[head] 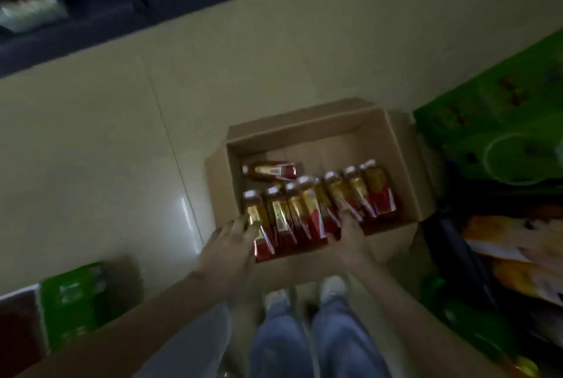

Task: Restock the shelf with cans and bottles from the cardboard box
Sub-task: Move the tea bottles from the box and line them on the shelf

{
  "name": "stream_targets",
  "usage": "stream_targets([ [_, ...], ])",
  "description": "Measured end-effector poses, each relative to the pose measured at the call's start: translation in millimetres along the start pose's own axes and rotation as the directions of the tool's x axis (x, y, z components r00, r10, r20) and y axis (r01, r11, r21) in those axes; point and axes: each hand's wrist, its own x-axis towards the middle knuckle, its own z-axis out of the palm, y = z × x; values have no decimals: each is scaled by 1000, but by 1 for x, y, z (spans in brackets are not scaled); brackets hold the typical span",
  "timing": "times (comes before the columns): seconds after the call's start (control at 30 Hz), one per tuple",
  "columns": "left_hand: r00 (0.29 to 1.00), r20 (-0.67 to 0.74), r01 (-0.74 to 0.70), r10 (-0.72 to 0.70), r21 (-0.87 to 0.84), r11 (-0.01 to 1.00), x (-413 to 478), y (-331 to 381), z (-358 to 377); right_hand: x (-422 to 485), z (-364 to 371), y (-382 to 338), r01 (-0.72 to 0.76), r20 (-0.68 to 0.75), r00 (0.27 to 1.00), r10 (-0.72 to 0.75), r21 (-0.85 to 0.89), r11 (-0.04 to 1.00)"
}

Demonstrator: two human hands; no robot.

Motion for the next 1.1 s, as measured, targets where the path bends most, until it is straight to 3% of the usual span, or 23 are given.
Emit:
stream_targets([
  [0.17, 982, 92, 158, -163, 58, 986, 78, -21, 100, 90, 72, 29, -20, 21, 1000, 22, -87, 996],
  [0.27, 971, 160, 146, -175, 180, 973, 108, -31, 146, 123, 96, 38, -4, -2, 1000, 4, -157, 988],
  [0.47, 951, 117, 253, -286, 238, 938, 124, -23, 161, 154, 87, 47, -114, 75, 991, 109, 56, 992],
  [0.57, 924, 131, 336, -359, 170, 926, 125, -9, 166, 156, 81, 41, -164, 140, 977, 162, -3, 987],
  [0.7, 959, 132, 234, -252, 137, 962, 132, 9, 182, 150, 81, 40, -240, 184, 960, 212, 147, 960],
  [0.8, 930, 135, 349, -342, -30, 937, 137, 13, 188, 147, 78, 48, -320, 287, 929, 233, 311, 895],
  [0.9, 876, 142, 480, -460, -328, 814, 140, 11, 189, 147, 76, 56, -335, 337, 918, 212, 368, 867],
  [1.1, 863, 105, 478, -495, -491, 728, 142, 9, 197, 150, 86, 57, -333, 341, 920, 193, 425, 841],
])
